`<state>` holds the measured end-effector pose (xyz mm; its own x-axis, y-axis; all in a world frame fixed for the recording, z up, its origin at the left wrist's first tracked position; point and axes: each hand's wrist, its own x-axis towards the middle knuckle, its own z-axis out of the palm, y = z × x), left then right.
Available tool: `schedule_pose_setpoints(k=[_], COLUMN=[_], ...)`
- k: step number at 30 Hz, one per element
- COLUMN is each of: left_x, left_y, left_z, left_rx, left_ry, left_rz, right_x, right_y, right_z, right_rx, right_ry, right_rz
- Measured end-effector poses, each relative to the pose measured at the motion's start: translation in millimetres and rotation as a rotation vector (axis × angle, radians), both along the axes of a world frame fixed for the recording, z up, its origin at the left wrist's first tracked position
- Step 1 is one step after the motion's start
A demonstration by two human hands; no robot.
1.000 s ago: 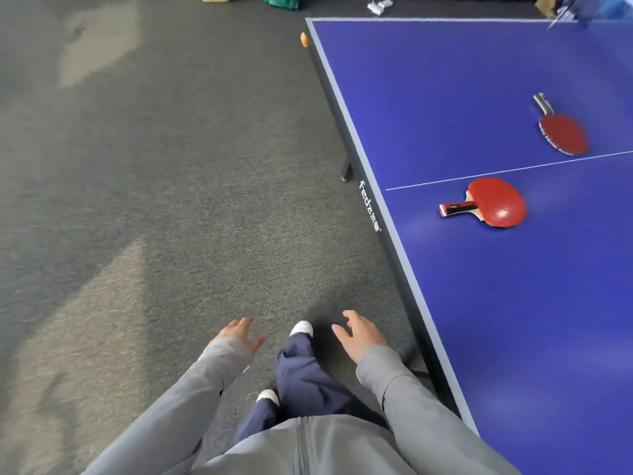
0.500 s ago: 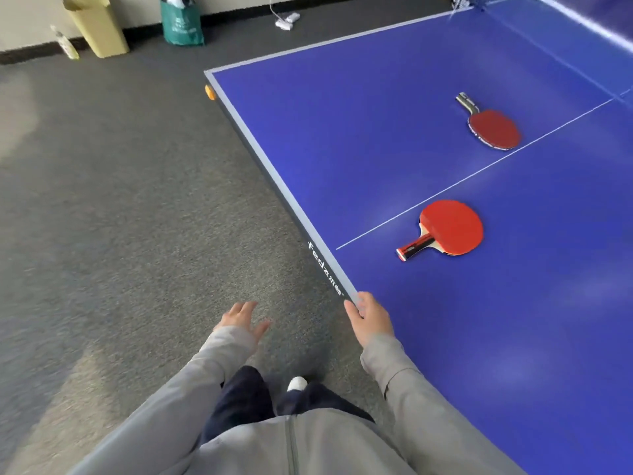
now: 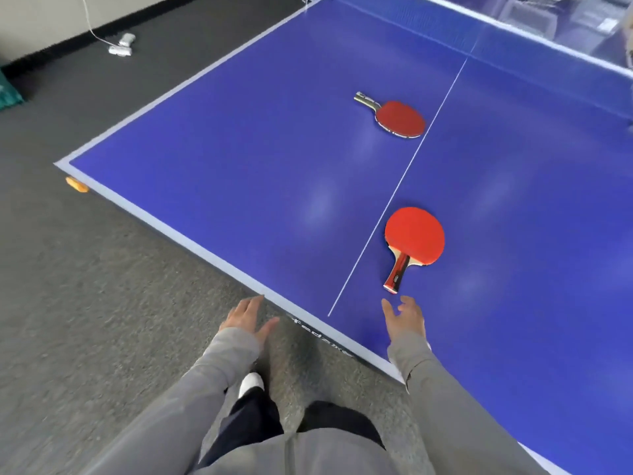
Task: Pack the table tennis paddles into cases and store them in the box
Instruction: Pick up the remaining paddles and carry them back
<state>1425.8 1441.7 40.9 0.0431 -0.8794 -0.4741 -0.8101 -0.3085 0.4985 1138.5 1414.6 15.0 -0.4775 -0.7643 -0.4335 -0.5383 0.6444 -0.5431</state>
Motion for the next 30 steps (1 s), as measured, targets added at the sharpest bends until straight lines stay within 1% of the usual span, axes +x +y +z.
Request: schedule_pose_setpoints(k=[3,10,17,20,24,30], left_x=[17.9,18.9,-3.5,-15.1,-27.1,-37.9], left_y=[-33.1,-105.4,-163.7,-186.3,-212.8,-273.5], left_z=[3.2,-6.7,-21.2,-27.5,-34.1,-39.1], left_rx=[0.013,0.039,0.045,0.026,0.010,-0.049], left_ry=[-0.028,-0.017,-0.029,-0.027,0.015,0.032], left_rz=[-0.088,-0.162,-0.156,-0.162,-0.169,-0.218], right_x=[10.8,12.5,0.3,-3.4,-3.8,2.4], right_y=[-17.6,-56.2,-101.3,-110.5,-115.8,-137.3], right_z=[-0.2,-9.0,-32.2,-38.2,-34.3,-23.6], right_rx=[0.030,0.072,0.078,0.061,0.040,-0.092], right_ry=[0.065,0.126,0.147,0.130,0.055,-0.031], right_rz=[-0.047,-0.155,-0.315,-0.411,-0.502,-0.663])
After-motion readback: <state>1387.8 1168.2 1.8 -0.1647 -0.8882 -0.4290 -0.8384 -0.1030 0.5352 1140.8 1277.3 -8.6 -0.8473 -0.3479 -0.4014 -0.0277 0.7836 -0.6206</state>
